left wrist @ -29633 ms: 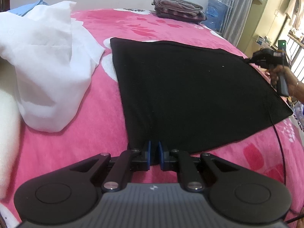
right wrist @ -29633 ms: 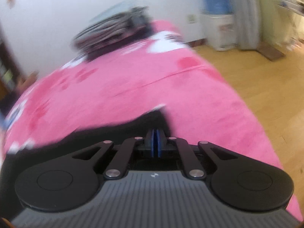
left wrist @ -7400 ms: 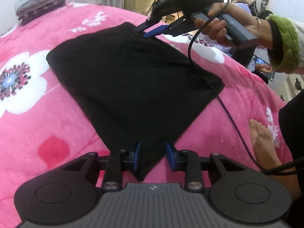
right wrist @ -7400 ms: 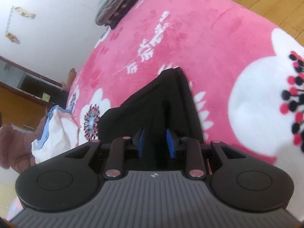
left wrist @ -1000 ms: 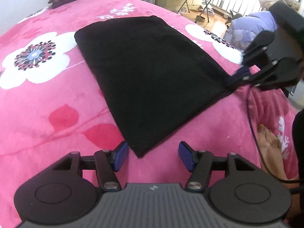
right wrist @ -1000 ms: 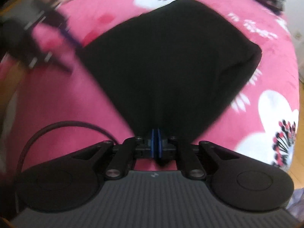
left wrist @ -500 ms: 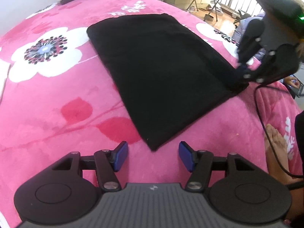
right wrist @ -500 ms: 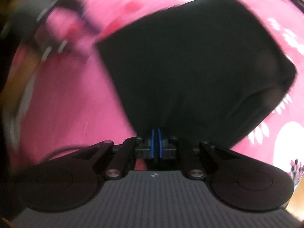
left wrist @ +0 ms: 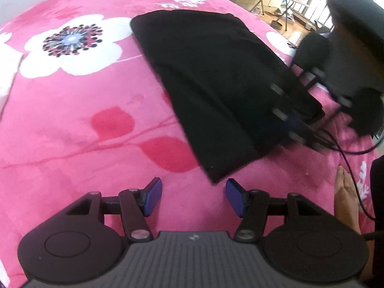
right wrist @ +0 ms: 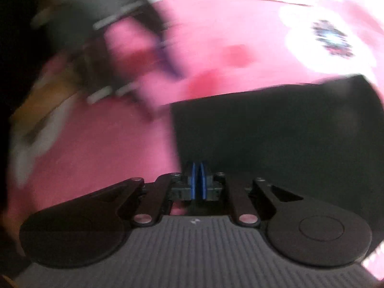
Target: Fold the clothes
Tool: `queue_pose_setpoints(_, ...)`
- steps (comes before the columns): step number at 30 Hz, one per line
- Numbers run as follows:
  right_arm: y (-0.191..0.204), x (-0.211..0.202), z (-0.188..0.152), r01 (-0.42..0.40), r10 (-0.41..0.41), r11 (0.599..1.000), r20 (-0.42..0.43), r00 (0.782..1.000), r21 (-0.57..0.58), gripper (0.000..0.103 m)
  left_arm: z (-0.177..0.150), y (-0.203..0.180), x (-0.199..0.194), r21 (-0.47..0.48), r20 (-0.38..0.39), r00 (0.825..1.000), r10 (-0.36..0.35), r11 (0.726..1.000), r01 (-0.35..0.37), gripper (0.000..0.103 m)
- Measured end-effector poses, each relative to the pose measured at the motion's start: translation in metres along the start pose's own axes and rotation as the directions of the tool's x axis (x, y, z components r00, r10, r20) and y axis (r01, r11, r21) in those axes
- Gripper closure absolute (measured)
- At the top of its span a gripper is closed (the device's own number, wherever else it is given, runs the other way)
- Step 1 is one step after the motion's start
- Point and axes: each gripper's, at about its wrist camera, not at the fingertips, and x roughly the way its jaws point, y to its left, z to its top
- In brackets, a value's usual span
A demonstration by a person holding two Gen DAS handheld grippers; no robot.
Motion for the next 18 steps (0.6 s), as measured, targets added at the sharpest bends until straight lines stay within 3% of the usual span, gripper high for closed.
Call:
queue_pose_setpoints(2,0.011,-0.007,0.006,-0.065,0.063,0.997,-0.028,0.998,-0.052,0.099,-0.002,0.005,-0.001,-0.007,-0.004,1.000,0.000,1.000,-0.001,0.042)
queue_pose_setpoints(4,0.008,-0.014,0.014,-0.011,0.012,0.998,0.025,1.000,-0.054,0.099,-0.004,0.009,-0.001,-0.005,-0.006,1.000,-0.002,1.000,0.002,0.042)
queue_pose_setpoints(7,-0.020,-0.011,0.028,0.083,-0.092,0.994,0.127,0.988,0.072,0.097,-0.005,0.010,-0.002,0.008,-0.010,1.000,-0.006,1.000,0.006,0.042)
queue_pose_setpoints(9,-0.029,0.004,0.030,0.113,-0.127,0.987,0.129,0.984,0.114,0.097,-0.005,0.010,-0.003,0.026,-0.013,1.000,0.002,1.000,-0.002,0.042)
queue_pose_setpoints(14,0.008,0.022,0.027,-0.050,0.045,0.998,0.132,0.990,0.032,0.099,-0.010,0.013,-0.008,0.056,-0.006,0.999,0.045,0.997,-0.044,0.042)
queue_pose_setpoints(16,0.018,0.020,0.028,-0.023,0.024,1.000,0.138,0.990,-0.008,0.099,-0.012,0.017,-0.008,0.044,-0.003,0.999,0.053,0.998,-0.052,0.042)
queue_pose_setpoints(18,0.011,0.015,0.027,0.027,-0.033,0.999,0.164,0.986,0.037,0.098,-0.012,0.021,-0.008,0.029,0.000,0.998,0.060,0.998,-0.060,0.042)
